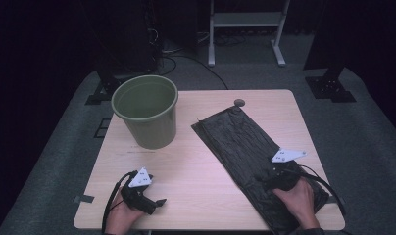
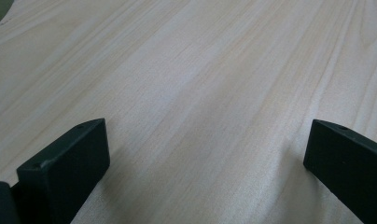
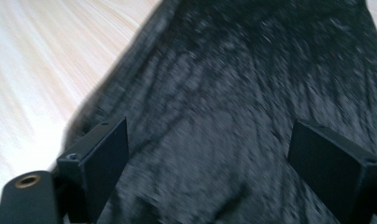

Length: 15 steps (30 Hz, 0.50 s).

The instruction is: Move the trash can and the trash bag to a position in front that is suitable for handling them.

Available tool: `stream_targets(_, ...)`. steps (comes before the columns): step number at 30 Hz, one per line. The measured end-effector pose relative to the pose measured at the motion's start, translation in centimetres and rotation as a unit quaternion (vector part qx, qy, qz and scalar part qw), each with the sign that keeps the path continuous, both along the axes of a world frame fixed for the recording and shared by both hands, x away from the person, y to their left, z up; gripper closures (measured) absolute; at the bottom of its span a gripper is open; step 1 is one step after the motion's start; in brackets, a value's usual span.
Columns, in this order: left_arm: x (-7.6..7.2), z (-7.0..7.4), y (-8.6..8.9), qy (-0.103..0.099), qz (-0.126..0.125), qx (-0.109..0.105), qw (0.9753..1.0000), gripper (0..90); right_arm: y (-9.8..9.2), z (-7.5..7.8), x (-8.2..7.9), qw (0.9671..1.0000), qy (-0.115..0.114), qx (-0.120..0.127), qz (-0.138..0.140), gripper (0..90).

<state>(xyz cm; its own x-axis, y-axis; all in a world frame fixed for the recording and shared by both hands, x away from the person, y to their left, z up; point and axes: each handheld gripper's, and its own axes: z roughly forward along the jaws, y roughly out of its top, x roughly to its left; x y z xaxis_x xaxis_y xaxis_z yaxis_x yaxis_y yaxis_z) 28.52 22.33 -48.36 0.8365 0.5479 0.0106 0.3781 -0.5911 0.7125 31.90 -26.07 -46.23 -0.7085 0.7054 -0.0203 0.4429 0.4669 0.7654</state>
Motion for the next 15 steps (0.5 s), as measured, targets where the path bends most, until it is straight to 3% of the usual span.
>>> stream_targets(5, 0.0, 0.0, 0.0, -0.001, 0.001, 0.0, 1.0, 0.0, -1.0, -1.1, 0.2, 0.9998, 0.005, -0.015, -0.013, 10.9)
stream_targets(15, 0.1, 0.3, 0.4, 0.007, 0.007, -0.002, 1.0, 0.0, -1.2, -2.1, 0.3, 0.9993, 0.022, -0.028, -0.009, 11.5)
